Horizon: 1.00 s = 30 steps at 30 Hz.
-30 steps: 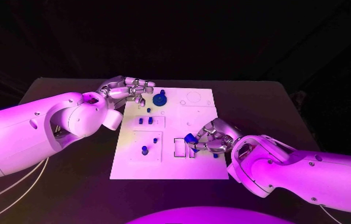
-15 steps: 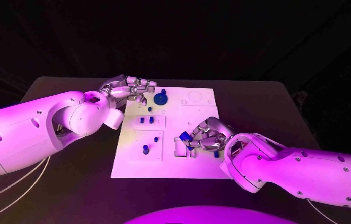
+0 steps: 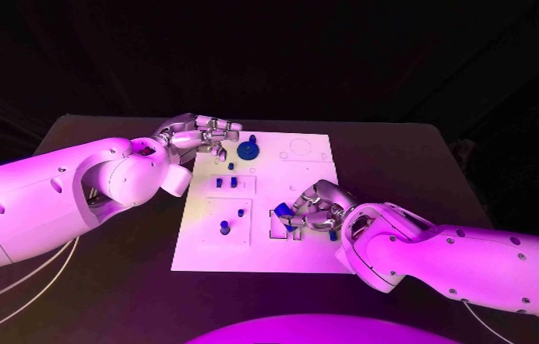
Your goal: Assemble the parts on the task board
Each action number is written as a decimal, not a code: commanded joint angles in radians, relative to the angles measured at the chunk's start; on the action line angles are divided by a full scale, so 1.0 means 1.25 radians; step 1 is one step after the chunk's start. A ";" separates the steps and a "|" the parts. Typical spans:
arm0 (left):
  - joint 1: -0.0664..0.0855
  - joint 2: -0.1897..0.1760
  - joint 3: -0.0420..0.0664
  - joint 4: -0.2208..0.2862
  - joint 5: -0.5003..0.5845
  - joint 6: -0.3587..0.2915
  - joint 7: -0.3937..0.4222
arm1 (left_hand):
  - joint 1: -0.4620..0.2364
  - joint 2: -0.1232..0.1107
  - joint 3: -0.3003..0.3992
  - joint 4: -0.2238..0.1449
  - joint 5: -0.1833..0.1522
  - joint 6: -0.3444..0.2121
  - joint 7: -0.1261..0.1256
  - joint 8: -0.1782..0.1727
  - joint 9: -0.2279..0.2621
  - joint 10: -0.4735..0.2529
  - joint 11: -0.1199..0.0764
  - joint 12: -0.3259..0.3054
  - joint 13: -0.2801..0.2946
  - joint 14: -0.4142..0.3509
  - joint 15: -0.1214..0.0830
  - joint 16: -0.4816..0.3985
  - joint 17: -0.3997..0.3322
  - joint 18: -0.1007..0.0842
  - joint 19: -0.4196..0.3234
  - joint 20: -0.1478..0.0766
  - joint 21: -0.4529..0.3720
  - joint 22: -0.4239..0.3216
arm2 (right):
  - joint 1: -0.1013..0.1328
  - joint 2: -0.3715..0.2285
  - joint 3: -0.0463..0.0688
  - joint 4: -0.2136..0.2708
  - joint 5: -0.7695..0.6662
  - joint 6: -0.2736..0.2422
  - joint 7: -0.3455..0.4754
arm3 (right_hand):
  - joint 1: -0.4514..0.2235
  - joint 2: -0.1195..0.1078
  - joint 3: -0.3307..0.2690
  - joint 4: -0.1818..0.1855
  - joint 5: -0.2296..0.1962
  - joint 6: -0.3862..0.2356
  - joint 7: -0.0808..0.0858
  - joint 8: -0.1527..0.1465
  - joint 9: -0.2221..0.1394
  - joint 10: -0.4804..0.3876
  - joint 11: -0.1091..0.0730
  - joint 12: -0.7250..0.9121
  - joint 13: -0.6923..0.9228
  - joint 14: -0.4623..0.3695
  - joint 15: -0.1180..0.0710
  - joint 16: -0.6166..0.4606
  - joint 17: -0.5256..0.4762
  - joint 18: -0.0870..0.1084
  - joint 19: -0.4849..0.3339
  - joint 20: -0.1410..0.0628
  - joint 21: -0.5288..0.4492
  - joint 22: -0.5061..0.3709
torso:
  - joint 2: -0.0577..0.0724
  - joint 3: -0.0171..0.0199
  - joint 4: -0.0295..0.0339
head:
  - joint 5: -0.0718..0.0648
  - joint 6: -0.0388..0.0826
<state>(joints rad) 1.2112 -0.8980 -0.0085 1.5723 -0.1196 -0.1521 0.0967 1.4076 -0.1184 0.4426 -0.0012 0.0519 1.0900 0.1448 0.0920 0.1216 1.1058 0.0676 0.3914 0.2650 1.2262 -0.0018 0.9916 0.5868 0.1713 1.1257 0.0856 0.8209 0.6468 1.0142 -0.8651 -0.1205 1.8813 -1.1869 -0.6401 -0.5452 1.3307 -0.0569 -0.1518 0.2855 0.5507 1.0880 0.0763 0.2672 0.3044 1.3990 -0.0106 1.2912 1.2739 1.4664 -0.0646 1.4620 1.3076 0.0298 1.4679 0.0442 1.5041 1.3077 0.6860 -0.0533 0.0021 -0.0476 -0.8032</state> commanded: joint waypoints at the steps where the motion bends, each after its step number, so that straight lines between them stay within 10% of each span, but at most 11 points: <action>1: 0.000 0.000 0.000 0.003 -0.001 0.014 0.001 | -0.007 0.001 -0.004 -0.002 -0.001 -0.005 0.001 -0.002 -0.001 -0.006 0.002 0.004 0.001 -0.006 -0.002 -0.004 -0.001 0.011 0.007 0.000 -0.003 -0.001 | -0.001 0.002 0.000 0.000 0.003 0.032 0.000 | -0.008 0.006 -0.006 0.001 -0.005 0.010 -0.009 0.003 0.017 0.002 0.001 0.000 0.001 0.055 -0.007 0.004 0.065 -0.012 0.061 -0.005 -0.003 0.195 | 0.000 0.0003 -0.0004 | 0.001 0.000; 20: 0.000 -0.001 0.000 0.003 -0.001 0.016 0.000 | -0.007 0.001 -0.004 -0.002 -0.001 -0.005 0.001 -0.002 -0.001 -0.006 0.002 0.004 0.001 -0.006 -0.002 -0.004 -0.001 0.011 0.007 0.000 -0.003 -0.001 | -0.003 0.005 -0.001 0.006 0.002 0.031 -0.005 | -0.042 0.010 -0.027 0.003 -0.029 0.009 -0.009 0.010 0.024 0.004 0.001 -0.001 0.004 0.055 -0.006 0.005 0.065 -0.012 0.061 -0.004 -0.003 0.195 | 0.000 0.0003 -0.0002 | 0.004 -0.001; 30: 0.000 -0.001 0.000 0.003 -0.001 0.016 -0.001 | -0.007 0.001 -0.004 -0.002 -0.001 -0.005 0.001 -0.002 -0.001 -0.006 0.002 0.004 0.001 -0.006 -0.002 -0.004 -0.001 0.011 0.007 0.000 -0.003 -0.001 | -0.003 0.006 -0.001 0.005 -0.002 0.023 -0.003 | -0.126 0.020 -0.068 0.005 -0.205 0.001 -0.009 0.019 0.037 0.003 0.002 -0.007 0.006 0.054 -0.006 0.002 0.061 -0.011 0.058 -0.004 -0.007 0.193 | 0.000 0.0002 -0.0001 | 0.004 0.000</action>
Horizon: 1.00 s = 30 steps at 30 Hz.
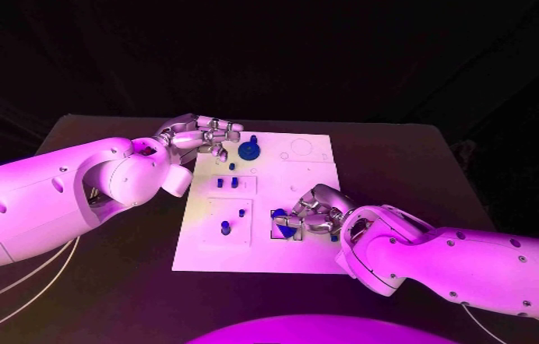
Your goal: Assemble the parts on the task board
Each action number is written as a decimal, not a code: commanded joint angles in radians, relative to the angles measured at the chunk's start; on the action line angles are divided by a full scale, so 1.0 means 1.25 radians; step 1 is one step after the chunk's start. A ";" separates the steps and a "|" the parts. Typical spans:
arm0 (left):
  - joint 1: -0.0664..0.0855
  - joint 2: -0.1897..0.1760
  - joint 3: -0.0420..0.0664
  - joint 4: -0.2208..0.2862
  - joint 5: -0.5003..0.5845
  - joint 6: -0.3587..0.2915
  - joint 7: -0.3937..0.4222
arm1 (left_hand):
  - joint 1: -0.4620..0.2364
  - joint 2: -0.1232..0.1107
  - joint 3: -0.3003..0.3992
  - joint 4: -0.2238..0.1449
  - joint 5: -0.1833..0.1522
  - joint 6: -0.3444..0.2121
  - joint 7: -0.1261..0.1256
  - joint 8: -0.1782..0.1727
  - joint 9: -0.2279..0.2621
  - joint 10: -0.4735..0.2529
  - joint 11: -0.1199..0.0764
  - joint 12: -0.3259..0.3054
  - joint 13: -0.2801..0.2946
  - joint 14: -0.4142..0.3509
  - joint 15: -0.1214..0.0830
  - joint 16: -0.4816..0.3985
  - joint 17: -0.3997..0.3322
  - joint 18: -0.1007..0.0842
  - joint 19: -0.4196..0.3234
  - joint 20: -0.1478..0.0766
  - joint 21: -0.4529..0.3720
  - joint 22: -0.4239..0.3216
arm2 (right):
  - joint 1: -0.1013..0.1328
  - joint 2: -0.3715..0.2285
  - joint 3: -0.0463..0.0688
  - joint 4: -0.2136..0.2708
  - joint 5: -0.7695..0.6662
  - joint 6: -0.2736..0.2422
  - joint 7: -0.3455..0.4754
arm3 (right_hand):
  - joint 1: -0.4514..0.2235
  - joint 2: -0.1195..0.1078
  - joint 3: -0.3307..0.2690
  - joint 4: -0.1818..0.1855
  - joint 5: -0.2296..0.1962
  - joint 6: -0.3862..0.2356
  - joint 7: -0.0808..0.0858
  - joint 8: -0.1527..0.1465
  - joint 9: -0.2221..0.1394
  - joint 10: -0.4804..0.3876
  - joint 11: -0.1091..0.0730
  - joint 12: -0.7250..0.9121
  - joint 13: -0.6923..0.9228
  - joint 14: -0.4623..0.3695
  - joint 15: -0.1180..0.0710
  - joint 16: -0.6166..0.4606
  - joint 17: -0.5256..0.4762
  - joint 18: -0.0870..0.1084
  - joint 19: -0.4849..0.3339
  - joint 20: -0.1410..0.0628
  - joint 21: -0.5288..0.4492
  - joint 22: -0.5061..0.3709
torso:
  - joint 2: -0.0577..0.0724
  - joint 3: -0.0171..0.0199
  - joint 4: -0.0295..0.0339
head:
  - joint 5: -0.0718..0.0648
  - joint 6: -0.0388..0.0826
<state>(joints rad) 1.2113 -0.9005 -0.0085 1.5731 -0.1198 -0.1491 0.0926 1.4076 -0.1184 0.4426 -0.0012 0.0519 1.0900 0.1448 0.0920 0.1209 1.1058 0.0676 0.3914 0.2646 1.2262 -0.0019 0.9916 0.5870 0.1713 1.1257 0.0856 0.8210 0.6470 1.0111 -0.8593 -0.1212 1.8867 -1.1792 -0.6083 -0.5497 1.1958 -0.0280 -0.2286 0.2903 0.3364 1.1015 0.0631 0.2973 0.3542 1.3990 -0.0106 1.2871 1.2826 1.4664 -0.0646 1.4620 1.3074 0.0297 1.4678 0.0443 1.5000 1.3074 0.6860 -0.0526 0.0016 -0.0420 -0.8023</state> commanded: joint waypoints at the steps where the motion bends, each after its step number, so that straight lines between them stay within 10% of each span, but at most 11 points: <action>1: 0.000 0.001 0.000 0.002 -0.001 0.014 0.002 | -0.007 0.001 -0.004 -0.002 -0.001 -0.005 0.001 -0.002 -0.001 -0.006 0.002 0.004 0.001 -0.006 -0.002 -0.004 -0.001 0.011 0.007 0.000 -0.003 -0.001 | -0.001 0.001 0.000 0.001 -0.008 -0.003 0.002 | -0.032 -0.005 -0.009 0.001 -0.056 -0.011 0.002 -0.004 -0.002 0.002 0.002 -0.005 -0.001 0.053 -0.005 0.001 0.060 -0.011 0.058 -0.004 -0.005 0.193 | 0.000 -0.0002 0.0003 | 0.000 0.000; 14: 0.000 0.000 0.000 0.002 -0.001 0.016 0.000 | -0.008 0.002 -0.005 -0.002 -0.001 -0.006 0.001 -0.002 -0.001 -0.007 0.002 0.005 0.001 -0.006 -0.001 -0.004 -0.002 0.011 0.007 0.000 -0.004 -0.002 | -0.001 -0.002 0.000 0.002 -0.009 -0.009 0.007 | -0.073 -0.020 0.003 0.003 -0.097 -0.017 0.003 -0.001 0.004 0.000 0.003 -0.011 -0.003 0.053 -0.005 -0.002 0.056 -0.010 0.056 -0.003 -0.009 0.192 | 0.000 -0.0001 -0.0006 | 0.000 -0.001; 23: 0.000 0.000 0.000 0.002 -0.001 0.016 0.000 | -0.008 0.002 -0.005 -0.002 -0.001 -0.006 0.001 -0.002 -0.001 -0.007 0.002 0.005 0.001 -0.006 -0.001 -0.004 -0.002 0.011 0.007 0.000 -0.004 -0.002 | -0.002 -0.025 0.000 0.023 -0.016 0.008 0.037 | 0.027 0.001 0.036 -0.036 -0.003 -0.011 -0.003 0.015 0.016 0.003 -0.002 -0.010 0.004 0.054 -0.008 0.000 0.060 -0.011 0.058 -0.005 -0.004 0.194 | 0.000 0.0008 -0.0006 | 0.001 0.001; 30: 0.000 -0.001 0.000 0.001 -0.001 0.016 0.000 | -0.008 0.002 -0.005 -0.002 -0.001 -0.006 0.001 -0.002 -0.001 -0.007 0.002 0.005 0.001 -0.006 -0.001 -0.004 -0.002 0.011 0.007 0.000 -0.004 -0.002 | -0.003 -0.042 0.000 0.039 -0.026 0.041 0.055 | 0.086 0.001 0.045 -0.070 -0.005 -0.003 -0.011 0.032 0.028 0.009 -0.009 -0.002 0.014 0.055 -0.014 0.003 0.066 -0.012 0.061 -0.010 0.002 0.195 | 0.000 0.0010 -0.0014 | 0.002 0.000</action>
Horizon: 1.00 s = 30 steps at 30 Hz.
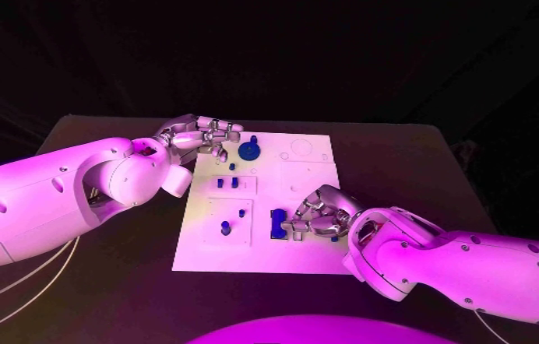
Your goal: Assemble the parts on the task board
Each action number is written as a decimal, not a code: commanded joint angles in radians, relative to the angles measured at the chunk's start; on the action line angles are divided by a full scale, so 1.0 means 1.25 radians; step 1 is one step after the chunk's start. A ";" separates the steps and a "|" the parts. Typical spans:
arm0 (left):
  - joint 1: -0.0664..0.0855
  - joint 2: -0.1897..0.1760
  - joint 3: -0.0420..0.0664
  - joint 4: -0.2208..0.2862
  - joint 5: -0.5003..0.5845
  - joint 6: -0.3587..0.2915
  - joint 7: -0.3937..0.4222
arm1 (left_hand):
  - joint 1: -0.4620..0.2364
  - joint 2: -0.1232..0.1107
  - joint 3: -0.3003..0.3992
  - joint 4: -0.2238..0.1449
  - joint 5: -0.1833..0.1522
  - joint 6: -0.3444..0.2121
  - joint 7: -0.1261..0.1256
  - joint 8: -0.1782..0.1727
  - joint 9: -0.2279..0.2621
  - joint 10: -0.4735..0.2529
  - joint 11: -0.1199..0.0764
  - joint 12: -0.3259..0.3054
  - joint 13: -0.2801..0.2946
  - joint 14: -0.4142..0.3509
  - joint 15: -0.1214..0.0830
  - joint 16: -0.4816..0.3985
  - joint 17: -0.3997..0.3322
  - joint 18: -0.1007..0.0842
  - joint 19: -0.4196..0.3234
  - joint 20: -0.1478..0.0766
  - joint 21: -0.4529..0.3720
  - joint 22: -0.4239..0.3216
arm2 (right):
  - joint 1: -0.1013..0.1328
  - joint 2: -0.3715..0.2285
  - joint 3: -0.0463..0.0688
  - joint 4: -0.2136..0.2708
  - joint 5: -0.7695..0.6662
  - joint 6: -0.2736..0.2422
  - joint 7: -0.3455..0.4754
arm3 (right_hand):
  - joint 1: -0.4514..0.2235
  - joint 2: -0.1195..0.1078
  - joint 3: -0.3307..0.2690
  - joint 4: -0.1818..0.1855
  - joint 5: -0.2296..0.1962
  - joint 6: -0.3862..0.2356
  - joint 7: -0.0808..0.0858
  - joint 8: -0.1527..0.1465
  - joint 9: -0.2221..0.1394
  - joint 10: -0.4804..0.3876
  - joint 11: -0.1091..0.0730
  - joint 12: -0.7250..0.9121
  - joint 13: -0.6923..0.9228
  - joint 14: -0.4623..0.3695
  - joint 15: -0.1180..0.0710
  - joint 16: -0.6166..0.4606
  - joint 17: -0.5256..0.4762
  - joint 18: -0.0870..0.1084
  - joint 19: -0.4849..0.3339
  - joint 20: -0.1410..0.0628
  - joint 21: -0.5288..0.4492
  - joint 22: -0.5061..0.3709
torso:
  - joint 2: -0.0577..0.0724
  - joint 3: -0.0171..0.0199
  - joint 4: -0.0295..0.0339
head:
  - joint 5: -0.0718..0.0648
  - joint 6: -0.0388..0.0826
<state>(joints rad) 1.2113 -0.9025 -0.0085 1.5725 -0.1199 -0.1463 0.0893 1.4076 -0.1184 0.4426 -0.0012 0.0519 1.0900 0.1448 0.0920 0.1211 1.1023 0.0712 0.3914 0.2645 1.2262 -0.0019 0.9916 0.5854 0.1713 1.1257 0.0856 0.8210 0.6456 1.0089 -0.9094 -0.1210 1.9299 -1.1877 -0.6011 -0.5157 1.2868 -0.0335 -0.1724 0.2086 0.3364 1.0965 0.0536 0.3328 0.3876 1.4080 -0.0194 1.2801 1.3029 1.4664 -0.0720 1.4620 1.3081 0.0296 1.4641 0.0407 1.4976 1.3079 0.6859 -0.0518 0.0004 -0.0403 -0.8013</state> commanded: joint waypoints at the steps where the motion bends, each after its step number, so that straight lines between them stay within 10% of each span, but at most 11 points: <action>1: 0.000 0.000 0.000 0.001 -0.001 0.014 0.003 | -0.008 0.002 -0.005 -0.002 -0.001 -0.006 0.001 -0.002 -0.001 -0.004 -0.001 0.005 0.001 -0.006 -0.001 -0.004 -0.001 0.011 0.007 0.000 -0.004 -0.001 | -0.002 -0.003 0.000 0.006 -0.020 0.039 0.029 | 0.015 0.005 0.000 -0.006 -0.006 0.001 -0.003 0.005 0.002 0.002 -0.002 0.004 -0.002 0.055 -0.008 0.003 0.065 -0.012 0.064 -0.007 0.004 0.195 | 0.000 0.0004 -0.0006 | 0.001 -0.001; 30: 0.000 0.000 0.000 0.001 -0.001 0.015 0.003 | -0.008 0.002 -0.005 -0.002 -0.001 -0.006 0.001 -0.002 -0.001 -0.004 -0.001 0.005 0.001 -0.006 -0.001 -0.004 -0.001 0.011 0.007 0.000 -0.004 -0.001 | -0.003 0.008 0.000 -0.018 -0.066 0.047 0.000 | 0.046 0.033 0.009 -0.016 -0.013 0.001 -0.010 0.022 0.016 0.011 -0.008 0.014 0.011 0.056 -0.013 0.008 0.073 -0.015 0.069 -0.012 0.016 0.198 | 0.000 0.0003 0.0005 | 0.002 -0.005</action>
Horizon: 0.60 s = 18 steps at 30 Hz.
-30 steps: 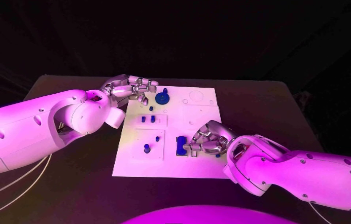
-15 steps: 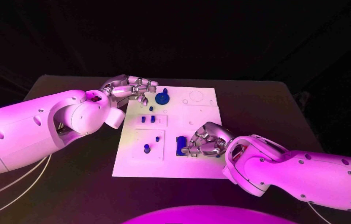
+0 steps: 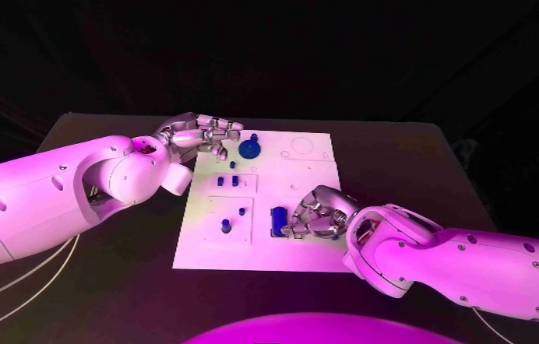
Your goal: Assemble the parts on the task board
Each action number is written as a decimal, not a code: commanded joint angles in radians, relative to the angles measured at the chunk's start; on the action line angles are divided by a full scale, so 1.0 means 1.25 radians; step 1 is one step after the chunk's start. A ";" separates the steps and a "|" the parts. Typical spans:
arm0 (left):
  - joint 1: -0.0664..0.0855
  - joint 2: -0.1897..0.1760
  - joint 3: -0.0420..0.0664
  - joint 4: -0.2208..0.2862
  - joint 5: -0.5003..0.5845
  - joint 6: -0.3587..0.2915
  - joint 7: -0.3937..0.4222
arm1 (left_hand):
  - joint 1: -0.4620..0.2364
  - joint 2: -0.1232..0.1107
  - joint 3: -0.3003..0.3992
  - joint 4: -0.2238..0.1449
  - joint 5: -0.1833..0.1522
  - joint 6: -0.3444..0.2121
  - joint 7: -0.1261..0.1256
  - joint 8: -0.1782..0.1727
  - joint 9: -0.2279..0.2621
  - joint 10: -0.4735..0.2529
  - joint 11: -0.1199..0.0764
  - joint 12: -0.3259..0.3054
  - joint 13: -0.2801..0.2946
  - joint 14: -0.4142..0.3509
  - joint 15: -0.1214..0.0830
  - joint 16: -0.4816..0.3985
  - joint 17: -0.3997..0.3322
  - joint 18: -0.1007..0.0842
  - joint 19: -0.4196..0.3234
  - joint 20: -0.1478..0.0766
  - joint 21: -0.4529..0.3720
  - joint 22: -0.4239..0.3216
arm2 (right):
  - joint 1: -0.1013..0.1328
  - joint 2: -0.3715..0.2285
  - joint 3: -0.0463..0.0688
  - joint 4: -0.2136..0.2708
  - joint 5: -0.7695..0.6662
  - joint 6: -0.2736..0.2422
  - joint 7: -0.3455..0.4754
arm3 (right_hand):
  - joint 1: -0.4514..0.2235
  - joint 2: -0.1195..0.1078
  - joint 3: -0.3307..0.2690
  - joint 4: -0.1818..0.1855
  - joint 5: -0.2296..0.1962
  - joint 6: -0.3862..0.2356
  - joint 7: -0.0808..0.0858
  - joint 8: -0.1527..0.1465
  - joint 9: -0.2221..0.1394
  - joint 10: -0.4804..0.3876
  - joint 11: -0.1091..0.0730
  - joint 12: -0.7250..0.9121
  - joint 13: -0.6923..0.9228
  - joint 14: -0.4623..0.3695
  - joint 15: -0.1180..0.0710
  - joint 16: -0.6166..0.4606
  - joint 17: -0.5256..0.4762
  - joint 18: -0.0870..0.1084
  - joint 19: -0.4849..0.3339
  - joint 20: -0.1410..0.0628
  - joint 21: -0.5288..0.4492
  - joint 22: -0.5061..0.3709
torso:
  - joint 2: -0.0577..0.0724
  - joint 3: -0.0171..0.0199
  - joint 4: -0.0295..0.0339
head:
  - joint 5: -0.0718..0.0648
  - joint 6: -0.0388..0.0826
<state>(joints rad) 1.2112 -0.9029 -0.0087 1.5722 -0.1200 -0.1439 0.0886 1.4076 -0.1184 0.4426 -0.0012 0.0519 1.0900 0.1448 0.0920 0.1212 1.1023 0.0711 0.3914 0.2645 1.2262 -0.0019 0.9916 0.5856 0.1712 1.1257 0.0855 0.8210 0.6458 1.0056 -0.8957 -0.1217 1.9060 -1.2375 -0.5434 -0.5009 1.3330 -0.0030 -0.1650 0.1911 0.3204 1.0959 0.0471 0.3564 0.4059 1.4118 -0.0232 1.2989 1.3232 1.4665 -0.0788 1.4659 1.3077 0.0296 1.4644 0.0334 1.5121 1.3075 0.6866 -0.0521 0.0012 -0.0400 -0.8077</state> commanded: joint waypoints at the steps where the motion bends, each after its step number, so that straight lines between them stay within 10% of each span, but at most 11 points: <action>1: 0.000 0.000 0.000 0.002 -0.001 0.013 0.004 | -0.008 0.002 -0.005 -0.002 -0.001 -0.006 0.001 -0.002 -0.001 -0.004 -0.001 0.005 0.001 -0.006 -0.001 -0.004 -0.001 0.011 0.007 0.000 -0.004 -0.001 | 0.000 -0.005 0.000 0.002 -0.027 0.000 -0.012 | 0.009 0.010 0.003 -0.002 0.000 0.001 -0.005 0.004 0.002 0.009 -0.005 -0.001 -0.004 0.056 -0.008 0.005 0.073 -0.015 0.068 -0.006 0.005 0.199 | 0.000 0.0008 -0.0002 | 0.001 0.000; 18: 0.000 -0.003 0.000 0.003 -0.001 0.014 0.003 | -0.008 0.002 -0.005 -0.002 -0.001 -0.006 0.001 -0.002 -0.001 -0.004 -0.001 0.005 0.001 -0.006 -0.001 -0.004 -0.001 0.011 0.007 0.000 -0.004 -0.001 | 0.000 -0.012 0.001 0.009 -0.008 0.035 0.005 | -0.014 -0.007 -0.024 0.012 -0.030 -0.005 -0.002 0.012 0.009 0.007 -0.002 -0.007 -0.007 0.055 -0.006 0.002 0.070 -0.013 0.066 -0.006 -0.001 0.197 | 0.000 -0.0006 -0.0004 | 0.001 -0.002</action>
<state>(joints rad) 1.2112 -0.9077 -0.0088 1.5729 -0.1200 -0.1429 0.0884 1.4076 -0.1184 0.4426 -0.0012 0.0519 1.0900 0.1448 0.0920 0.1212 1.1023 0.0711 0.3914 0.2651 1.2262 -0.0019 0.9916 0.5856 0.1713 1.1257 0.0856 0.8210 0.6459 1.0058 -0.9119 -0.1208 1.9172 -1.2493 -0.5271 -0.5033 1.3368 -0.0015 -0.1903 0.2085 0.2854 1.0959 0.0471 0.3677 0.4168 1.4122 -0.0228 1.2894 1.3821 1.4664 -0.0787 1.4659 1.3075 0.0297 1.4644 0.0335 1.5158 1.3073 0.6865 -0.0520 0.0011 -0.0390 -0.8091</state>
